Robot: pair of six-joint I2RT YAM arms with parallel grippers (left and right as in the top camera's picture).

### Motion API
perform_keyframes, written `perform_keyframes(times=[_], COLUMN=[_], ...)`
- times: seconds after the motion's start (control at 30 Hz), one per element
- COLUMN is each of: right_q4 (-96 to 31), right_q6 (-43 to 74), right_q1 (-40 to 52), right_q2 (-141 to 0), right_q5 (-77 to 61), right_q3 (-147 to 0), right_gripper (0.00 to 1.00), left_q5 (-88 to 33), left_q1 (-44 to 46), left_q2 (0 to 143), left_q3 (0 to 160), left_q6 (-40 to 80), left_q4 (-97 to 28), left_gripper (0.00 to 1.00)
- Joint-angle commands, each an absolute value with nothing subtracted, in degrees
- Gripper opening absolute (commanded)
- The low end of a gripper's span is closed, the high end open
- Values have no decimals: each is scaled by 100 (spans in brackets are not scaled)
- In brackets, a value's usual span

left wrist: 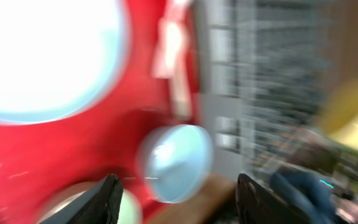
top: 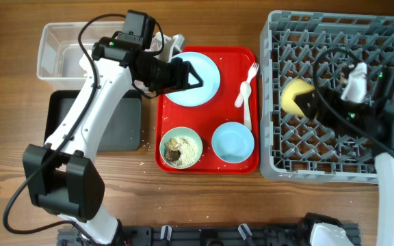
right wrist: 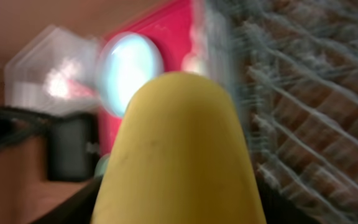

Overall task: Sort waste into correct bins and load items into the dishwasher rack
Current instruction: 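Place the yellow cup into the dish rack with the right gripper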

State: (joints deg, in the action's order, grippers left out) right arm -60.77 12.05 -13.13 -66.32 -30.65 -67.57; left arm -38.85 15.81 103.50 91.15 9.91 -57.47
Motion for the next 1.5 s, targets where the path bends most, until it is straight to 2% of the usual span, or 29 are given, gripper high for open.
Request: perform_keyframes(times=[0.0, 0.2, 0.53, 0.57, 0.63, 0.73, 1.03, 1.17, 1.3, 1.43, 1.47], right_q4=[-7172, -7679, -7658, -7631, -7583, -7526, -7723, -7765, -7723, -7765, -7767], right_q6=[1072, 1223, 1194, 1199, 1197, 1203, 1197, 1096, 816, 746, 746], right_q1=[-1269, -1269, -1129, -1070, -945, -740, -762, -762, -762, -762, -762], right_q2=[-6567, -7210, -9124, -9194, -9282, -9288, -8659, -8114, -7824, -7837, -7837], right_q5=[-589, -213, -303, -303, -303, -301, -303, -305, -303, -305, -305], right_q3=[-7548, -7601, -7601, -7601, -7601, -7601, -8224, -8661, -8667, -8667, -8667], right_gripper=[45, 49, 55, 57, 69, 98, 100, 100, 100, 100, 100], left_q5=[-2012, -1415, -1059, -1057, -1059, -1057, -1059, -1061, -727, -375, -375], left_q1=[1592, 1603, 1900, 1929, 1979, 2049, 2320, 2971, 3750, 3879, 3879], left_q2=[10315, 10318, 10318, 10318, 10318, 10318, 10274, 10276, 10287, 10291, 10302], left_q3=[9164, 9161, 9161, 9161, 9161, 9161, 9161, 8954, 8353, 7714, 7588], left_q6=[939, 939, 939, 939, 939, 939, 1238, 1487, 1817, 3061, 3275], left_q4=[-5961, -6128, -6132, -6132, -6132, -6136, -6810, -7091, -6501, -5638, -5450], left_gripper=[61, 60, 61, 61, 61, 61, 58, 58, 56, 35, 34])
